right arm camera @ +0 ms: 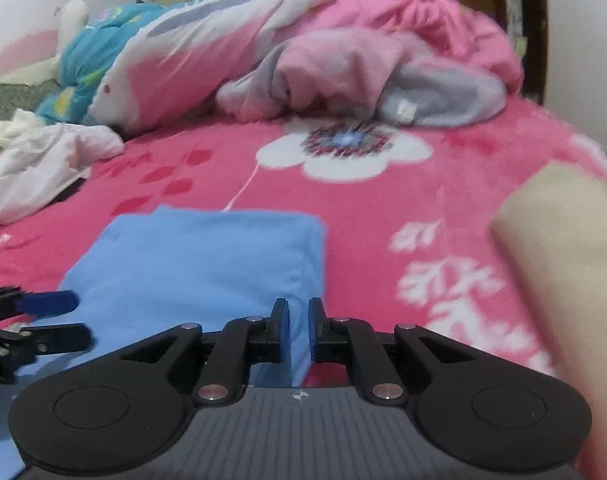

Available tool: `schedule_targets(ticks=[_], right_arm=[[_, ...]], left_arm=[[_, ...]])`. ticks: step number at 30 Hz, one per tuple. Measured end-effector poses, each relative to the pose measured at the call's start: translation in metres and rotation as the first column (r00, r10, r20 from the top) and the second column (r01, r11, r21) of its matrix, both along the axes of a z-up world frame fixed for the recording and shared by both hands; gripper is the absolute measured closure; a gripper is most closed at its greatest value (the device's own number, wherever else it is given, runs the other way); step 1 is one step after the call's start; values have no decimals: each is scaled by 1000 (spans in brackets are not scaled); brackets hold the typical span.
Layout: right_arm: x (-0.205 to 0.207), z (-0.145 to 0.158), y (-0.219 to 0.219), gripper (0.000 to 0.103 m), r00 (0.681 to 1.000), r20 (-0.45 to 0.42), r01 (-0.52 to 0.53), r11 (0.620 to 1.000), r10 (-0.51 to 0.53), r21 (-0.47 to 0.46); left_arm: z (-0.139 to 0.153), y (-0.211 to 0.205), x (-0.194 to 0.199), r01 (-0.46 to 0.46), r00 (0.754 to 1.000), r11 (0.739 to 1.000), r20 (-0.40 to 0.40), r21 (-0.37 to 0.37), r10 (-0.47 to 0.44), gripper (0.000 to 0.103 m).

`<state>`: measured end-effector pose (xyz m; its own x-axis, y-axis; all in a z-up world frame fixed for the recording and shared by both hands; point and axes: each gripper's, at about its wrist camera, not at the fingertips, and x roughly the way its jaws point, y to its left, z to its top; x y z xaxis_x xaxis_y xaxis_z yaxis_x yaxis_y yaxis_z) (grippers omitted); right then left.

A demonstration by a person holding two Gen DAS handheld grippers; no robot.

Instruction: Fold clothes

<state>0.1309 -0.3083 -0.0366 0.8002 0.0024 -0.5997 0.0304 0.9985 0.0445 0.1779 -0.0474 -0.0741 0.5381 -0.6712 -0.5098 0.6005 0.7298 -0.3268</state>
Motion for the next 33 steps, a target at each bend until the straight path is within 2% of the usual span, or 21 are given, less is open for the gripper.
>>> schedule_targets(ticks=[2, 6, 9, 12, 13, 17, 20, 21, 24, 27, 28, 30, 33], right_arm=[[1, 11, 8, 94, 1000, 23, -17, 999, 18, -43], [33, 7, 17, 94, 997, -23, -73, 997, 73, -20], [65, -10, 6, 96, 997, -63, -38, 999, 37, -19], [72, 3, -1, 94, 999, -28, 40, 999, -40, 0], [70, 10, 2, 94, 999, -16, 33, 999, -33, 9], [68, 26, 33, 93, 993, -15, -114, 993, 114, 21], [82, 16, 54, 93, 977, -68, -196, 979, 200, 64], [90, 8, 57, 93, 974, -100, -194, 978, 201, 80], [116, -15, 50, 96, 977, -163, -127, 989, 138, 76], [121, -2, 54, 93, 991, -126, -39, 999, 35, -28], [119, 5, 59, 93, 993, -109, -58, 998, 54, -29], [114, 13, 68, 93, 984, -100, -148, 988, 151, 36], [115, 13, 91, 93, 931, -135, -319, 937, 338, 141]], left_arm=[[0, 0, -1, 0, 1000, 1000, -1, -3, 0, 36], [3, -3, -8, -4, 1000, 1000, 29, 28, 4, 36], [4, 0, -9, -13, 999, 1000, 30, 25, 12, 36], [5, 4, -10, -24, 999, 1000, 28, 18, 24, 36], [5, 5, -10, -29, 999, 999, 28, 19, 28, 36], [7, 6, -12, -42, 999, 999, 33, 32, 41, 36], [6, 6, -14, -45, 998, 998, 41, 40, 43, 36], [6, 5, -14, -45, 998, 998, 43, 42, 43, 36], [6, 6, -13, -47, 998, 998, 39, 44, 46, 36], [6, 7, -13, -49, 998, 998, 36, 47, 47, 36], [6, 6, -14, -48, 998, 997, 38, 52, 46, 36], [7, 5, -16, -47, 998, 997, 46, 68, 44, 36], [7, 3, -20, -44, 997, 995, 61, 87, 38, 35]])
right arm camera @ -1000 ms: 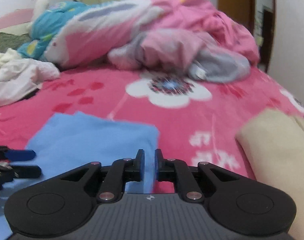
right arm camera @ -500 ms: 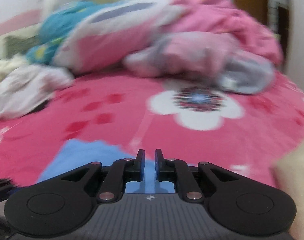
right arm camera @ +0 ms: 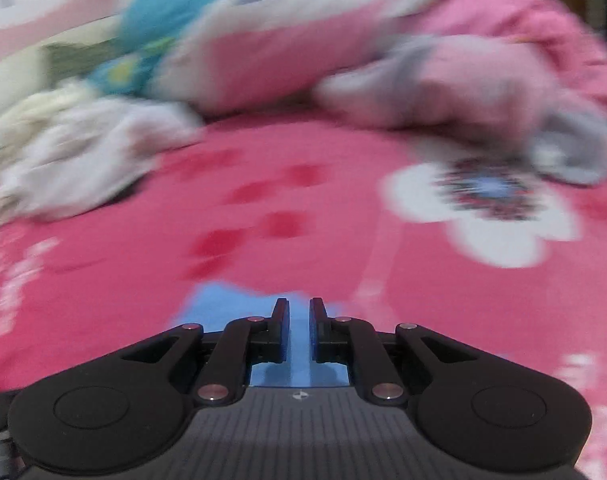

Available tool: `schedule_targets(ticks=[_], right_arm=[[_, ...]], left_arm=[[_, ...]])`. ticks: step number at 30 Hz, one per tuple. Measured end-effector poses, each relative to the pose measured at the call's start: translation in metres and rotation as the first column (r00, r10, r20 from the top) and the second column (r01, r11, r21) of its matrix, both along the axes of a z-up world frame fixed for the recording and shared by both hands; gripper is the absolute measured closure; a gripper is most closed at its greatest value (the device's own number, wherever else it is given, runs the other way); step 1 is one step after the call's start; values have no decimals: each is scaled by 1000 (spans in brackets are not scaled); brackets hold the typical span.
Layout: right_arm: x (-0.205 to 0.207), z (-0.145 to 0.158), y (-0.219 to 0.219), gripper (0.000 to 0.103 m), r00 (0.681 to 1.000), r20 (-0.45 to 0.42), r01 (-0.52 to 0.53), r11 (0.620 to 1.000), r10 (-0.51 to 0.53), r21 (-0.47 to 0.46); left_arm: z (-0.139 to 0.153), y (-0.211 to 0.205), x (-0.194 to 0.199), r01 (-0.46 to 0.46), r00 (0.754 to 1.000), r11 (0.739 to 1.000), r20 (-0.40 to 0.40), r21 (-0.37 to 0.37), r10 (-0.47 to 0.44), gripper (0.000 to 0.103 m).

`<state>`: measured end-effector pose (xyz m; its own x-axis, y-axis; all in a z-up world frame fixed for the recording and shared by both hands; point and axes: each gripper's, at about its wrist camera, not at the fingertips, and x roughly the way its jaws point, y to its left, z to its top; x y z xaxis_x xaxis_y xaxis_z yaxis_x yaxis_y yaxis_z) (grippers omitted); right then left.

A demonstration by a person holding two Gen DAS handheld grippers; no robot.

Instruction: Fold clothes

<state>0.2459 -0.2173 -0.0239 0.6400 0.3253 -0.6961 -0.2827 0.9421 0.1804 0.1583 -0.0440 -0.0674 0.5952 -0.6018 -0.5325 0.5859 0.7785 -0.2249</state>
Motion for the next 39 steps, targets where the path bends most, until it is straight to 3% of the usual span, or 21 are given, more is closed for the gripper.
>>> schedule_targets(ticks=[3, 9, 12, 15, 17, 20, 22, 26, 29, 33, 36, 38, 39], right_arm=[[20, -21, 24, 93, 991, -102, -87, 996, 87, 9], [49, -11, 22, 92, 998, -33, 48, 999, -47, 18], [44, 0, 25, 92, 997, -48, -57, 995, 61, 82], [43, -12, 42, 86, 983, -116, -139, 989, 145, 59], [45, -20, 47, 87, 989, -109, -98, 995, 96, -7], [40, -6, 28, 86, 998, -6, 64, 998, -64, 22], [31, 8, 12, 85, 992, 38, 116, 993, -117, 22], [-4, 27, -24, 85, 991, 35, 132, 991, -131, -24], [-17, 16, -49, 85, 989, -34, 142, 988, -144, -52], [-10, -14, -76, 87, 961, -94, 250, 963, -259, -98], [-2, -12, -101, 86, 907, -6, 419, 902, -422, -103], [-7, -1, -112, 86, 893, 11, 451, 891, -451, -55], [-14, 5, -113, 85, 901, 16, 434, 901, -433, -27]], left_arm=[[-2, -4, -2, 4, 1000, 1000, 17, 20, -4, 34], [-1, -4, -2, 6, 1000, 1000, 22, 26, -7, 34], [-1, -5, -1, 8, 1000, 1000, 19, 26, -9, 33], [-1, -5, -2, 9, 1000, 1000, 23, 28, -10, 33], [-1, -4, -2, 9, 1000, 1000, 23, 24, -9, 33], [-2, -3, -1, 9, 1000, 1000, 18, 15, -9, 33], [-1, -3, -1, 9, 1000, 1000, 16, 13, -10, 33], [-1, -4, -2, 10, 1000, 1000, 19, 19, -10, 33], [-1, -4, -2, 10, 1000, 1000, 20, 20, -10, 33], [-1, -4, -2, 11, 1000, 1000, 24, 20, -12, 33], [-1, -2, -1, 12, 1000, 1000, 20, 10, -12, 33], [-1, -2, 0, 13, 1000, 1000, 16, 7, -13, 33], [-1, -2, 0, 13, 1000, 1000, 14, 5, -13, 33]])
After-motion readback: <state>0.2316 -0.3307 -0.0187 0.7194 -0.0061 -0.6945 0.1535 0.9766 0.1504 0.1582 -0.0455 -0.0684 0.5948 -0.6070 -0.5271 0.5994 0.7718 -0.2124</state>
